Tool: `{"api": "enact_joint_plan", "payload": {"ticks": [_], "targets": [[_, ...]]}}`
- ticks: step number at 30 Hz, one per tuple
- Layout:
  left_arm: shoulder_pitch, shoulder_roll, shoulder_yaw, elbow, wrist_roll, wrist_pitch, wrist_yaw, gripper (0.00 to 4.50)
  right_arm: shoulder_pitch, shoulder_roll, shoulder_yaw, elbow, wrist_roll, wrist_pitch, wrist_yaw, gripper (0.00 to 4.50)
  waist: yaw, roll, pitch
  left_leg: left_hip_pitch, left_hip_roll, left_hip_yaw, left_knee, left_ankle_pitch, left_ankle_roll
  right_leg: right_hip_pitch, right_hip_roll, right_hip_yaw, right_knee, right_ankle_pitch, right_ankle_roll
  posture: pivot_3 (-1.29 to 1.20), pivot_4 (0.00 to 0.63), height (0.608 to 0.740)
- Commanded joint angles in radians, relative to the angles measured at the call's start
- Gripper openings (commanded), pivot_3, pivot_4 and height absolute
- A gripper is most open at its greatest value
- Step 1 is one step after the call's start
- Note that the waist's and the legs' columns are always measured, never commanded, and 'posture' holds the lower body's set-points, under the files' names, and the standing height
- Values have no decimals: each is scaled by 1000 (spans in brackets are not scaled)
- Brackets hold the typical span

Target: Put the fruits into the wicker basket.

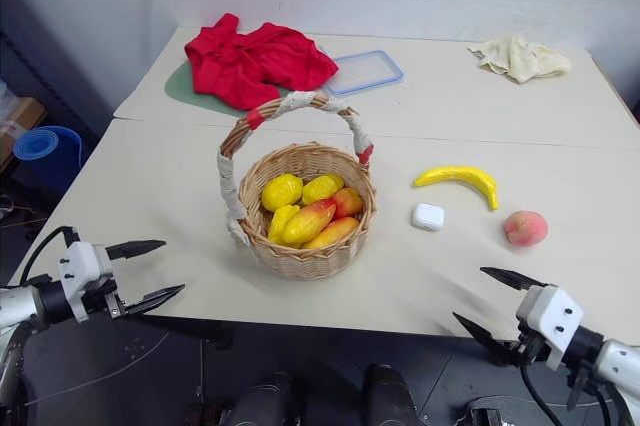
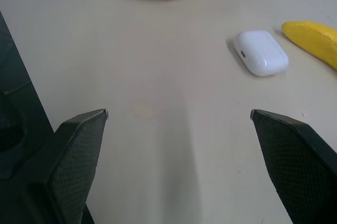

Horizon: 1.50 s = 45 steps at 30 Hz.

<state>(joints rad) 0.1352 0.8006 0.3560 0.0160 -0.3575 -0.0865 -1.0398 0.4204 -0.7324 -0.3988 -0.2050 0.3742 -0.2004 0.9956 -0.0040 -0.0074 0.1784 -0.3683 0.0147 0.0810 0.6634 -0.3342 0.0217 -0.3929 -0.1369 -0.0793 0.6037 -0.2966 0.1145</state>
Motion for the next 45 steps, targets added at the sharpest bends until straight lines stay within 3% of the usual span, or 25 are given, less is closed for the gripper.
{"api": "enact_joint_plan", "payload": {"ticks": [1, 8, 12, 14, 16, 18, 21, 25, 28, 33, 43, 45], "targets": [[13, 14, 34, -9, -13, -1, -1, 4500, -29, 10, -1, 3, 3, -27, -4, 4486, 1, 0, 0, 0, 0, 0, 0, 0, 0, 0, 0, 0, 0, 0, 0, 0, 150, 740], [-15, 21, 68, -38, -149, 133, -56, 4500, -42, 29, 4, 41, -9, -60, -5, 4486, 3, 0, 0, -1, 0, 0, 0, 2, -1, 0, 0, -1, -1, 0, 0, 0, 150, 740], [-33, 81, 67, -93, -232, 293, -101, 4500, -34, 33, -6, 56, -16, -85, -4, 4486, 1, 0, 0, -1, 0, 0, 0, 3, 0, 0, 0, -1, -1, 0, 0, 0, 150, 740], [-105, 150, 74, -149, -261, 361, -102, 4500, -33, 14, -35, 58, -18, -106, 1, 4486, 5, -1, 1, -1, 0, 0, 0, 3, -1, 0, 0, -1, -1, 0, 0, 0, 150, 740], [-256, 199, 106, -181, -384, 509, -40, 4500, -61, -17, -70, 43, 6, -75, -8, 4486, 10, -2, 2, -2, 0, -1, 1, 2, -2, 0, 0, -1, 0, 0, 0, 0, 150, 740], [-344, 232, 132, -201, -505, 642, -27, 4500, -117, -44, -82, 27, 40, -4, -34, 4486, 5, -1, 2, -2, 0, -1, 2, 2, -2, 1, 0, 0, -1, 3, -1, 0, 150, 740], [-317, 322, 124, -207, -512, 707, -161, 4500, -247, -90, -13, 3, 99, 141, -26, 4486, -24, 4, 1, 2, 0, 4, 0, 6, -4, 1, 0, 1, -1, 5, -1, 0, 150, 740], [-461, 301, 113, -151, -612, 790, -141, 4500, -473, -130, 140, 57, 63, 321, -21, 4486, -27, 1, 8, 8, 5, 12, -3, 7, -5, -1, 6, -2, 4, 3, -5, 0, 150, 740], [-495, 326, 44, -176, -542, 759, -212, 4500, -653, -124, 256, 157, -5, 475, -65, 4486, -24, -1, 9, 4, 7, 12, 0, 8, -7, -5, 7, -2, 9, 2, -6, 0, 150, 740], [-579, 331, -24, -160, -492, 722, -261, 4500, -877, -85, 423, 369, -134, 494, -27, 4486, -20, -1, 10, -7, 2, 14, 2, 10, -4, -19, 7, -3, 18, 3, -5, 0, 150, 740], [-573, 306, -23, -197, -505, 758, -266, 4500, -1086, 27, 540, 736, -203, 483, 136, 4486, -28, -3, 10, -7, 2, 21, 5, 9, 0, -19, 5, -13, 17, 4, -1, 0, 150, 740], [-565, 299, -21, -197, -497, 751, -265, 4500, -1095, 26, 546, 764, -209, 463, 179, 3907, -27, -3, 10, -6, 2, 21, 6, 9, 0, -17, 6, -13, 18, 4, -1, 0, 150, 740]]}}
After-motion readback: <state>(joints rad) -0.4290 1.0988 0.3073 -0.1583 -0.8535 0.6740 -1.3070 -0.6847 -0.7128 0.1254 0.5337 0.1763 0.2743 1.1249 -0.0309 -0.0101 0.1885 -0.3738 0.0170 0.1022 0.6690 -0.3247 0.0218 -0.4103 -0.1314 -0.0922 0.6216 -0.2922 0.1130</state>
